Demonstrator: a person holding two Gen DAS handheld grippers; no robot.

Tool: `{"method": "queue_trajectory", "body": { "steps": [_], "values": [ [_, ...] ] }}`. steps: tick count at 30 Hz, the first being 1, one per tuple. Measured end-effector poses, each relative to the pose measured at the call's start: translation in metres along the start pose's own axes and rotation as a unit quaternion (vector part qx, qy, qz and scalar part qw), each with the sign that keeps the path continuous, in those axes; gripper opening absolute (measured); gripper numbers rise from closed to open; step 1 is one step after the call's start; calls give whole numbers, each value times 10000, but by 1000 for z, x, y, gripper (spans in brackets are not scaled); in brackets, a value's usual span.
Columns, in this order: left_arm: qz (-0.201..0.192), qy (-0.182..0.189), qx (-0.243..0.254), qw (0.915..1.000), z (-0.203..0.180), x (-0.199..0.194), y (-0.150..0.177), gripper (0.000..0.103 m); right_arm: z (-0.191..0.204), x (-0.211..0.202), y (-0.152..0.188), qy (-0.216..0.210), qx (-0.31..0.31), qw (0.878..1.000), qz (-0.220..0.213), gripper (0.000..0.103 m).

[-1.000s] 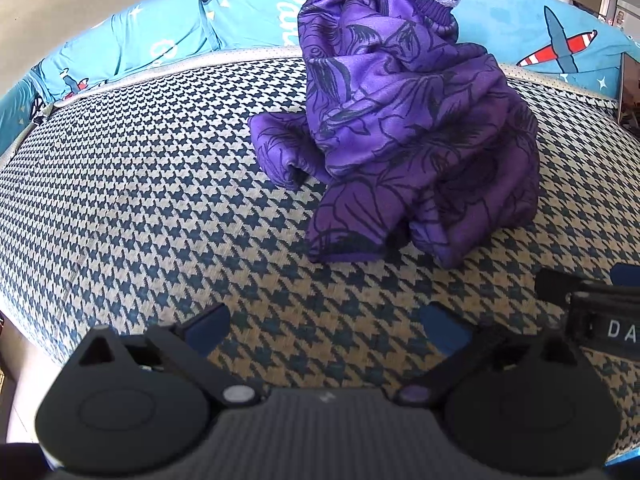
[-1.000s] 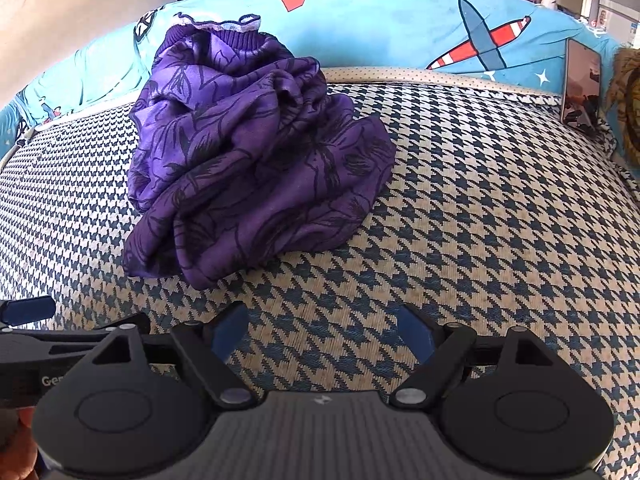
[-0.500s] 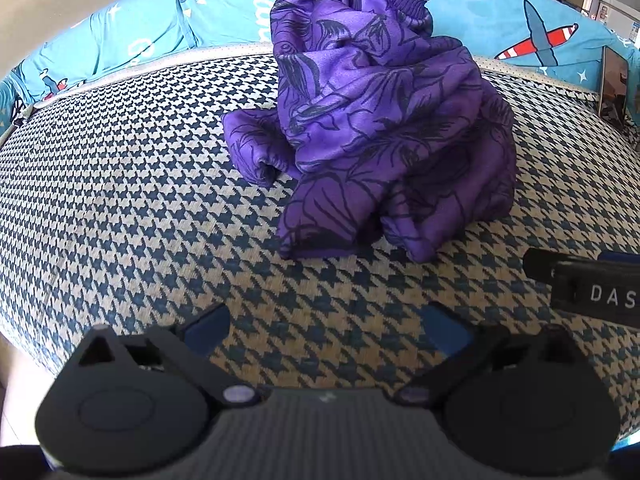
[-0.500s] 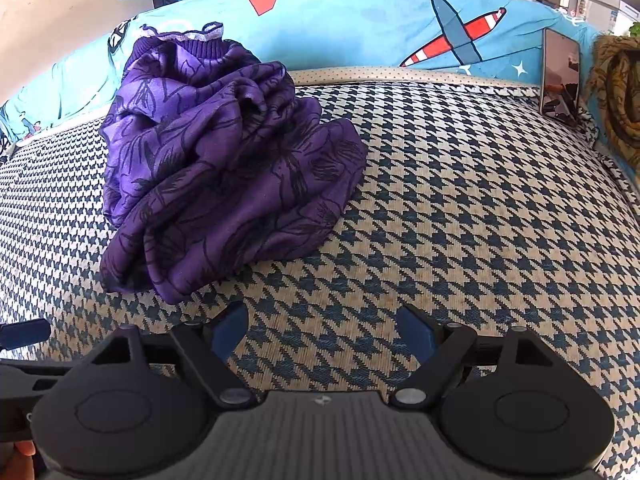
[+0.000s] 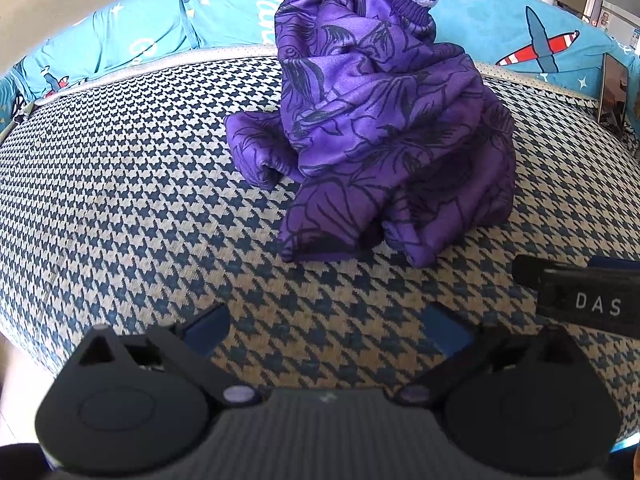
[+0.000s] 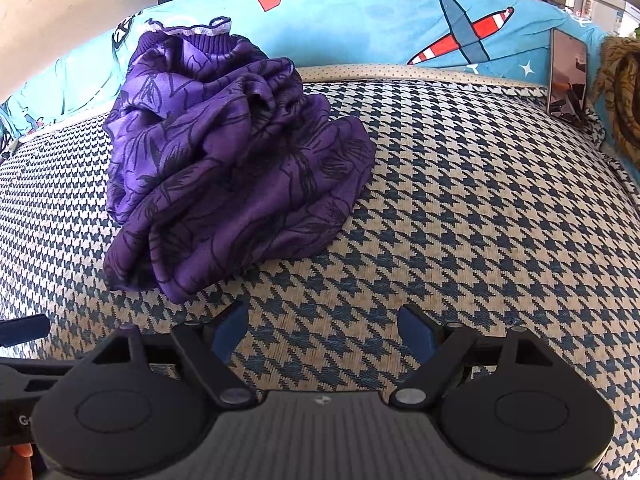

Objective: Fold clothes

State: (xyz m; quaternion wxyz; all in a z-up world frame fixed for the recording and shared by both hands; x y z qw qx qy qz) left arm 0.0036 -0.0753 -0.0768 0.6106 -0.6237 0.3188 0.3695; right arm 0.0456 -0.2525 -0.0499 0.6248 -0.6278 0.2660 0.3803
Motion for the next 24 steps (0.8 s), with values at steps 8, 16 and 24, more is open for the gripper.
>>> {"method": "queue_trajectory", "body": {
  "steps": [8, 16, 24],
  "values": [
    [-14, 36, -2, 10000, -1, -1, 0, 103, 0, 1, 0, -12, -2, 10000, 14, 82],
    [-20, 27, -24, 10000, 0, -2, 0, 103, 2, 2, 0, -18, -30, 10000, 19, 82],
    [4, -5, -47, 10000, 2, -2, 0, 103, 2, 2, -1, -24, -24, 10000, 1, 82]
  ]
}}
Point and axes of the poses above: each gripper's, at about its wrist camera, not at the fingertips, and x roughly the way its jaws point, z to its left, y to its underside, the point moved 3 cm from there along x, roughly the way its jaws point
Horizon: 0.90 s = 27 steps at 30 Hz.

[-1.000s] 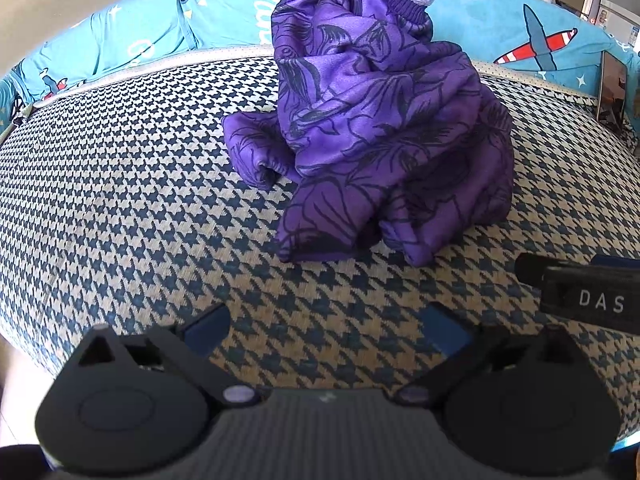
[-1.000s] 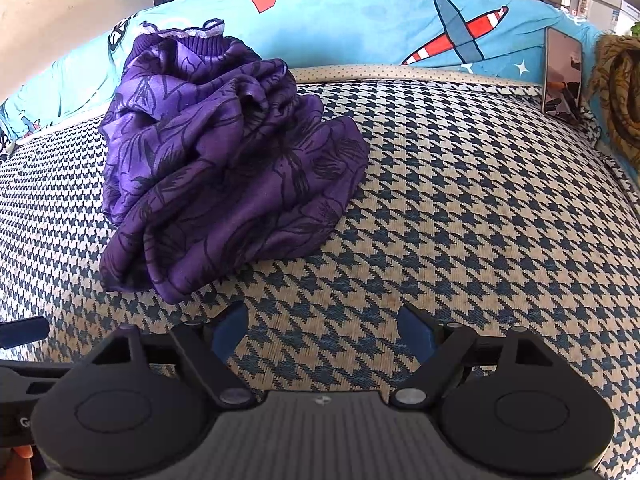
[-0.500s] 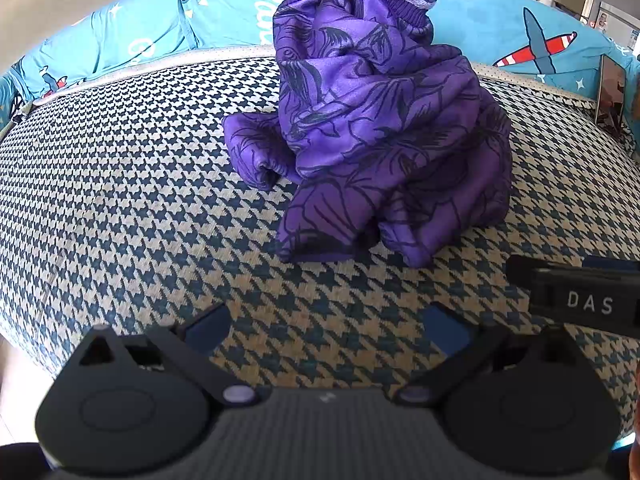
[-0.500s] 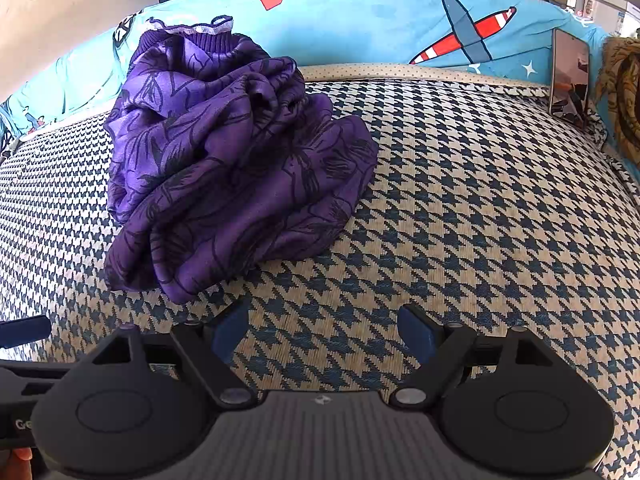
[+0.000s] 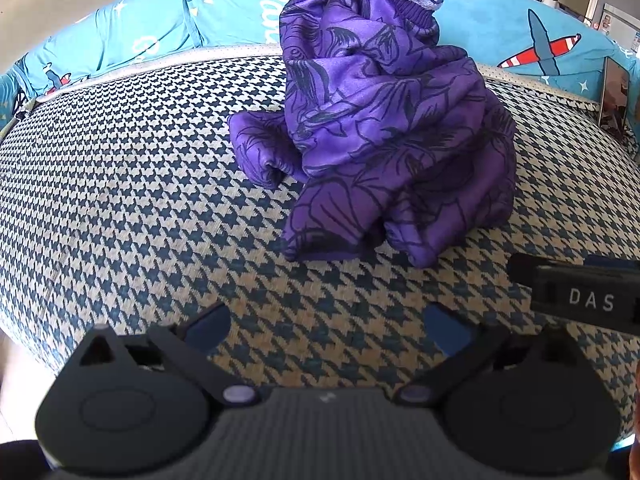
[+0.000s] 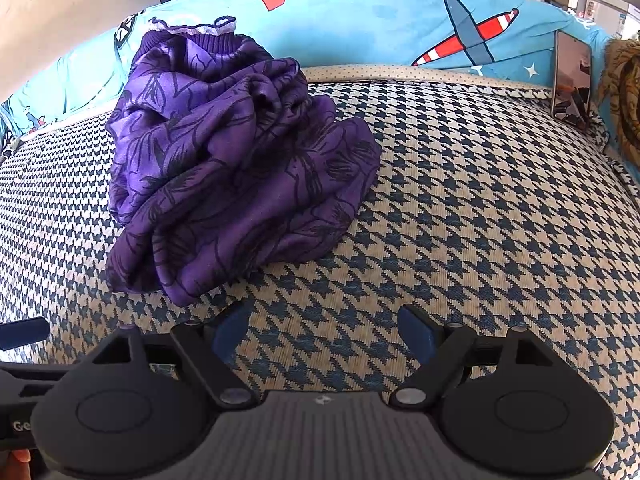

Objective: Fold clothes

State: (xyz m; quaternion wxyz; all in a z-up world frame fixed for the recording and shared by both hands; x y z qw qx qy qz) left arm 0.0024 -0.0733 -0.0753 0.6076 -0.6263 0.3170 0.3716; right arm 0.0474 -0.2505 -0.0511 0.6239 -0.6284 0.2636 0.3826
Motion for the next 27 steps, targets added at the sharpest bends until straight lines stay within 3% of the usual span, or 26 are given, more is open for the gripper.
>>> {"method": "queue_trajectory", "body": {
  "steps": [19, 27],
  "values": [
    [-19, -45, -113, 9999, 8, -1, -4, 103, 4, 0, 0, -25, -51, 10000, 9, 82],
    [-145, -339, -34, 9993, 7, -2, -5, 103, 3, 0, 0, -31, -54, 10000, 8, 82]
  ]
}}
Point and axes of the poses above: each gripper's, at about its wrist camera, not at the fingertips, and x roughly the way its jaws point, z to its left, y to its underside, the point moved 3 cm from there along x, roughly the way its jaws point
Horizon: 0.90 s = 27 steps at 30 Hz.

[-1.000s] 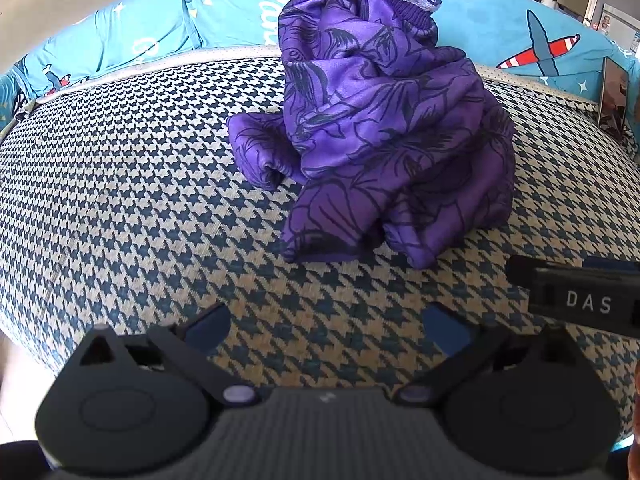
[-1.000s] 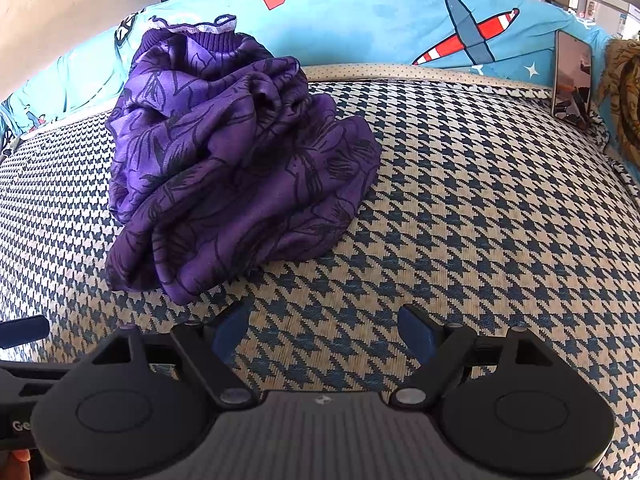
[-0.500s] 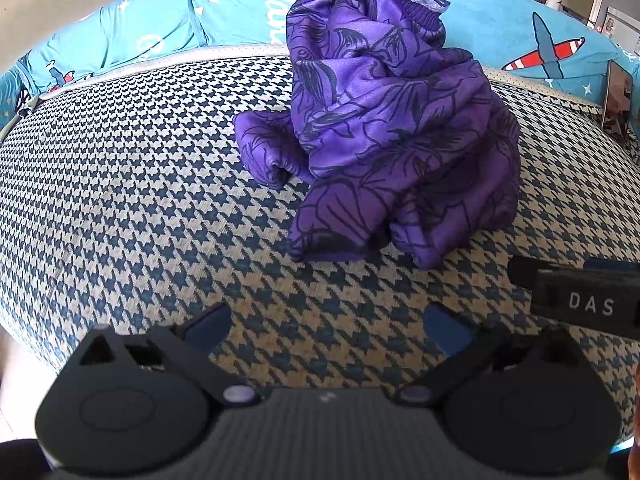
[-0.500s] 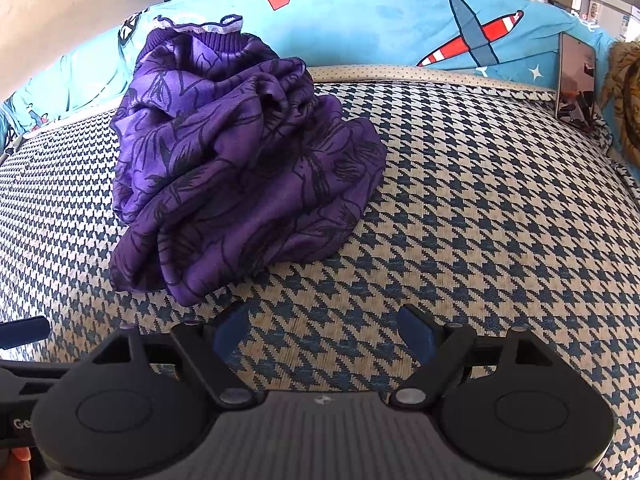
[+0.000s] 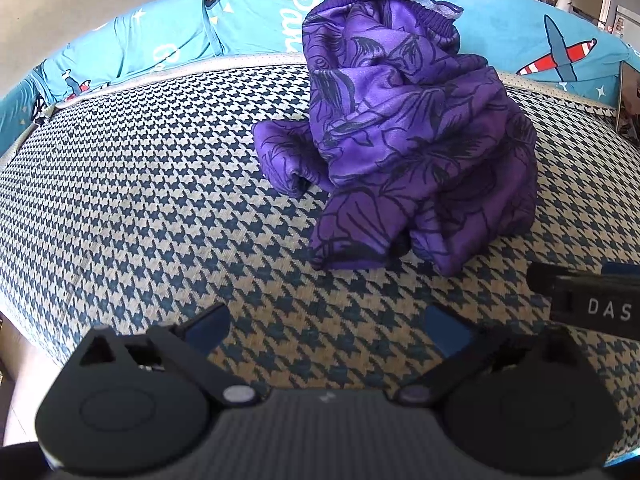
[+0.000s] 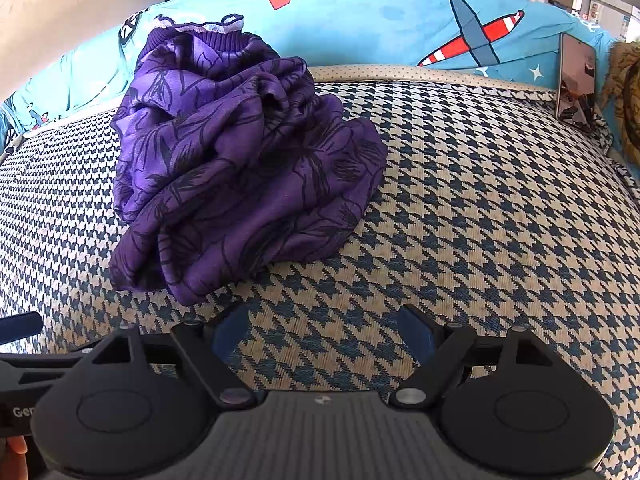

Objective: Fold clothes

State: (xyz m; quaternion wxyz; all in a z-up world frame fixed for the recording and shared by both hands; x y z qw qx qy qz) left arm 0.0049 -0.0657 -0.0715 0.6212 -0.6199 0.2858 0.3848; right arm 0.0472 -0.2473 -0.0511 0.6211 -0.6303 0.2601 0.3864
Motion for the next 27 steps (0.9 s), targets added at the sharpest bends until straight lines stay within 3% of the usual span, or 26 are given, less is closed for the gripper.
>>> {"method": "queue_trajectory", "body": {
  "steps": [27],
  "values": [
    [-301, -3, 299, 9991, -13, -13, 3, 103, -2, -2, 0, 39, 42, 10000, -19, 82]
  ]
}}
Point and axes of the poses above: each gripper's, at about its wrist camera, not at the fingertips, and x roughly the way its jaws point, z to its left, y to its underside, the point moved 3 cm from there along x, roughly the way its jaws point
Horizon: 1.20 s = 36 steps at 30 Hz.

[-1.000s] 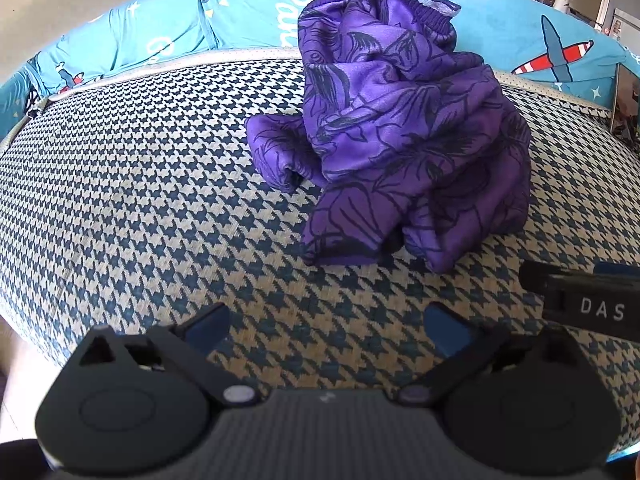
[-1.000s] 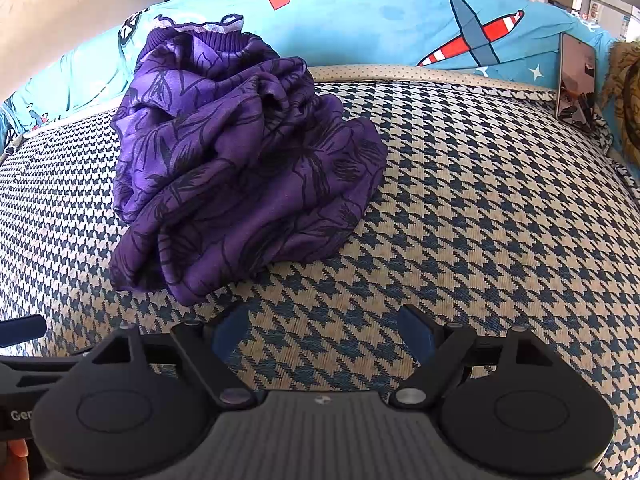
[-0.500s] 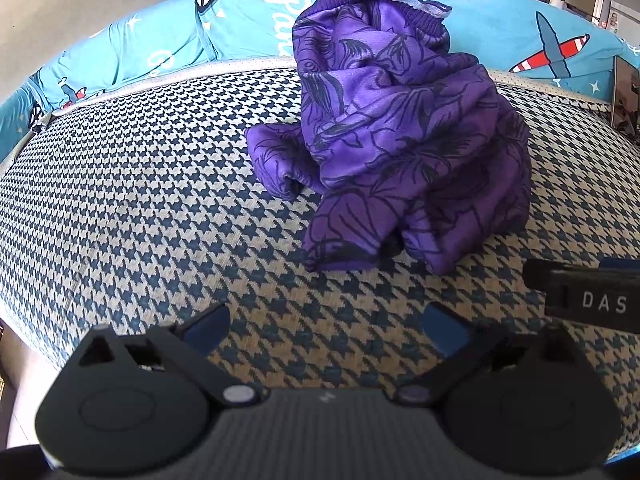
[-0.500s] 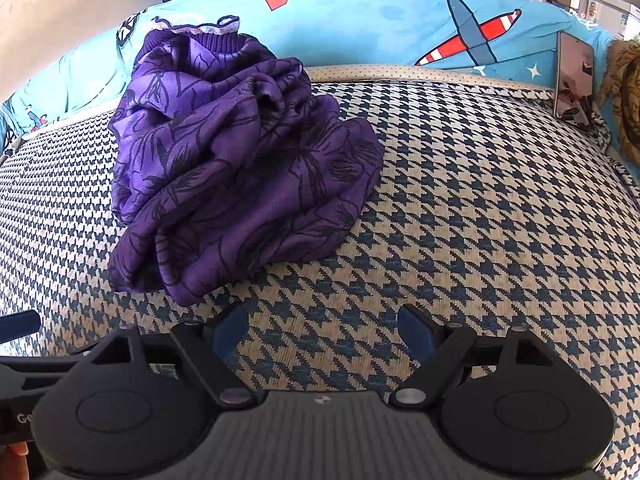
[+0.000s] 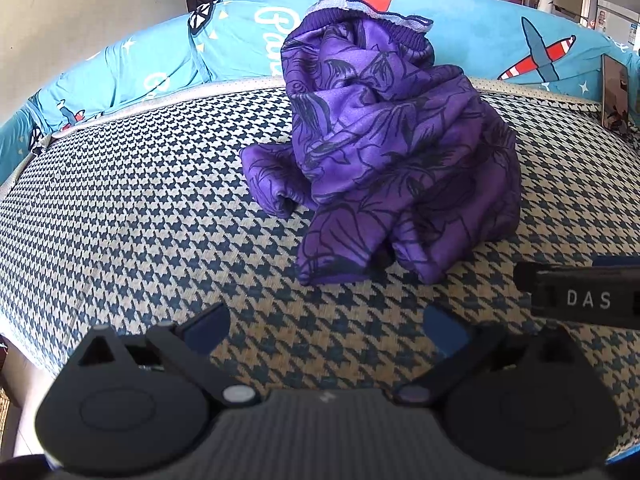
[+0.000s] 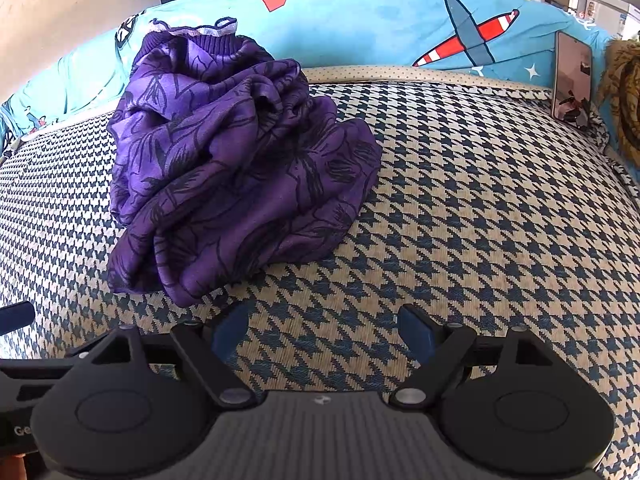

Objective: Fold clothes

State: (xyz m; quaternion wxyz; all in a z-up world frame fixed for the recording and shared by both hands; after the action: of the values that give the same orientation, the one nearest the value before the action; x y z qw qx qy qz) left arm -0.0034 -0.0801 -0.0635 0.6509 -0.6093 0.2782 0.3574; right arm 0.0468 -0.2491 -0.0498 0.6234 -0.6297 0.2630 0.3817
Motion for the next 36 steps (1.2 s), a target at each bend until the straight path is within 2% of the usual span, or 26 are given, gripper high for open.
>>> {"method": "queue_trajectory", "body": {
  "steps": [8, 14, 18, 24, 29, 31, 36],
  "values": [
    [-3, 93, 87, 9999, -3, 1, 0, 103, -1, -1, 0, 14, 12, 10000, -10, 82],
    [143, 231, 189, 9995, -7, 4, 1, 103, -1, 0, -1, 36, 15, 10000, 1, 82],
    [-3, 15, -4, 10000, 6, 4, -8, 103, 0, 0, -1, 51, 17, 10000, 6, 82],
    [-12, -298, -199, 9994, 31, 9, -28, 103, -3, -4, -1, 76, 133, 9999, -36, 82],
    [-309, -611, 78, 9976, 38, 15, -54, 103, -8, -9, -3, 254, 234, 9993, -119, 82],
    [-311, -547, 82, 9980, 38, 20, -63, 103, -10, -12, -3, 368, 294, 9987, -171, 82],
    [-148, -125, -274, 9994, 34, 30, -67, 103, -17, -17, -6, 609, 422, 9969, -268, 82]
  ]
}}
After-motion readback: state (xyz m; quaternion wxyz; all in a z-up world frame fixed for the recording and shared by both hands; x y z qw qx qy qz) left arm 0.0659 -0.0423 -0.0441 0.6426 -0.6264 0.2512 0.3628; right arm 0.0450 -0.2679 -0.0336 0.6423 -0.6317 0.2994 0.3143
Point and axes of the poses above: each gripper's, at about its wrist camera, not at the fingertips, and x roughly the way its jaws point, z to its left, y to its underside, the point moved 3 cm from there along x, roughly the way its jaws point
